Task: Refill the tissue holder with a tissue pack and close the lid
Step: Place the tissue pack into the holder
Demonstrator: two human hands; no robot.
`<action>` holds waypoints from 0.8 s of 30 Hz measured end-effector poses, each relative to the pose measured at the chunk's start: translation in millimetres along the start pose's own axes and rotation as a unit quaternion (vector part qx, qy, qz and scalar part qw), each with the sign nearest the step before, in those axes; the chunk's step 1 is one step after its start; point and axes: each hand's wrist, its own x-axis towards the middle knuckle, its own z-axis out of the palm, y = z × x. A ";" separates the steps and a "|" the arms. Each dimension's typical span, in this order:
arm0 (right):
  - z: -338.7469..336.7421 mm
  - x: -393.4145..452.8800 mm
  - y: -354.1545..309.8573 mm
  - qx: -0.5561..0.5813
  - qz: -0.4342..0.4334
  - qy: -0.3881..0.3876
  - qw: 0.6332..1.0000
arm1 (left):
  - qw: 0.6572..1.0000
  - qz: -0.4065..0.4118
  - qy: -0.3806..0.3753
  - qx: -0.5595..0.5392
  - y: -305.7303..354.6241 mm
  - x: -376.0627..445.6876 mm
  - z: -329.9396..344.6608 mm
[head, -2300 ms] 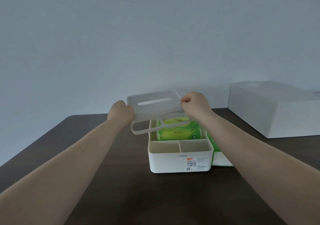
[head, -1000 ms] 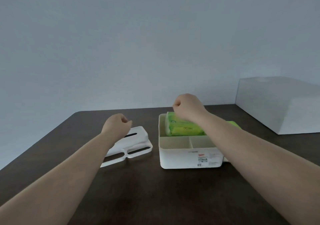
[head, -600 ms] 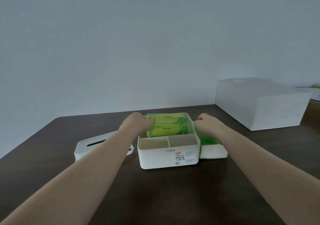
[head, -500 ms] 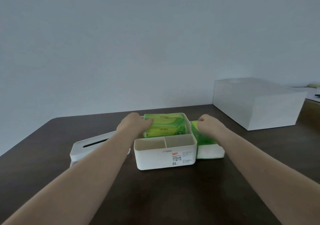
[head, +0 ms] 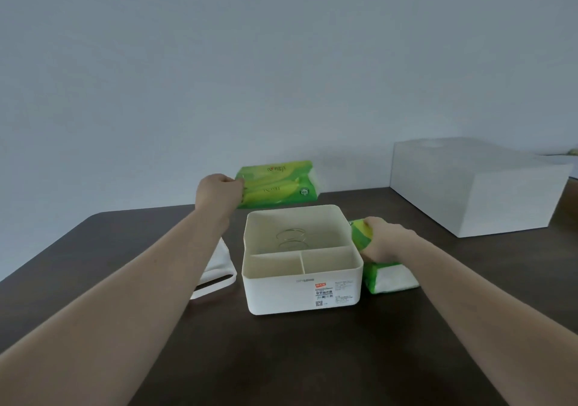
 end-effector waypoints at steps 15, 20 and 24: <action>-44.5 17.2 0.4 0.275 -0.142 0.208 0.928 | 0.984 -0.047 0.028 0.169 -61.9 62.6 9.4; -56.3 8.7 -26.1 0.156 -0.284 0.163 0.932 | 0.991 -0.072 -0.006 0.116 -76.1 66.7 11.4; -55.2 7.3 -52.7 -0.055 -0.361 0.112 0.924 | 0.990 -0.062 -0.013 0.123 -77.9 56.1 5.7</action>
